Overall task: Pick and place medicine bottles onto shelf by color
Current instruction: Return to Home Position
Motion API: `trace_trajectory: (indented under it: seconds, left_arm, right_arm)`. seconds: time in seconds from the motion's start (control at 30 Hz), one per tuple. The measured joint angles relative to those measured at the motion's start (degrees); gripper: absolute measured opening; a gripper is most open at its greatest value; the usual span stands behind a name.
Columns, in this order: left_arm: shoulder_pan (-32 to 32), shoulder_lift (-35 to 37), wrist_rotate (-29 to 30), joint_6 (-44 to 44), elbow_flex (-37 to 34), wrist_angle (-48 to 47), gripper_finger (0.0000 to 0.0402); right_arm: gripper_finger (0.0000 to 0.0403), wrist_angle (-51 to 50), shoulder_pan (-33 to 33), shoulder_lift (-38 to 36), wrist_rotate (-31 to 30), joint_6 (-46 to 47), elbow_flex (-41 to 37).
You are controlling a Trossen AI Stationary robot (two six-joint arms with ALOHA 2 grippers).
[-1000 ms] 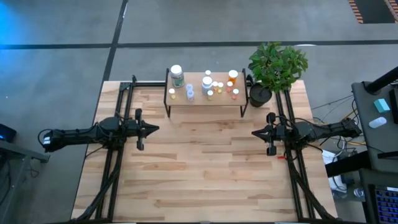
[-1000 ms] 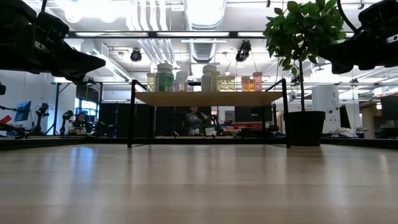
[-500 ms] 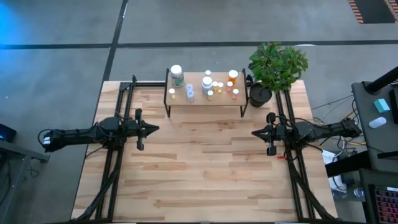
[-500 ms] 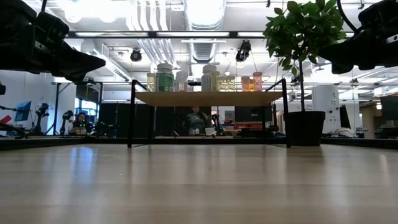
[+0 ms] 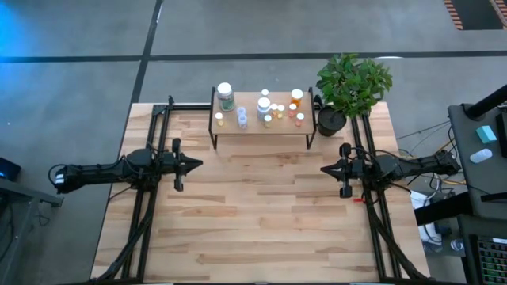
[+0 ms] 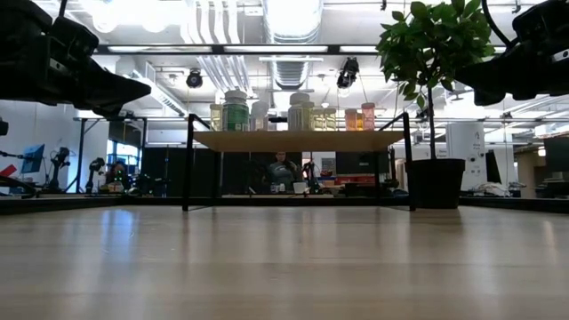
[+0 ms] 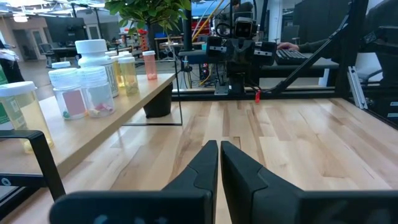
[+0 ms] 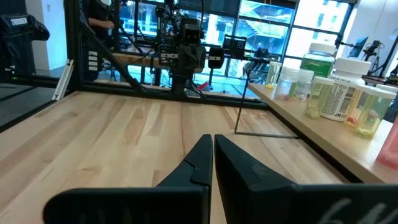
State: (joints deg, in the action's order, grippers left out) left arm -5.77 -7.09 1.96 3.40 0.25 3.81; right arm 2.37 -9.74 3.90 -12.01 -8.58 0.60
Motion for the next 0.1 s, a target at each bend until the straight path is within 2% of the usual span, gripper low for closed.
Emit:
trace_trajectory:
  seconds: [0.1]
  left_arm:
    - [0.0, 0.0, 0.0, 0.0, 0.0, 0.0, 0.0002]
  right_arm:
    - [0.0009, 0.0, 0.0, 0.0, 0.0, 0.0, 0.0]
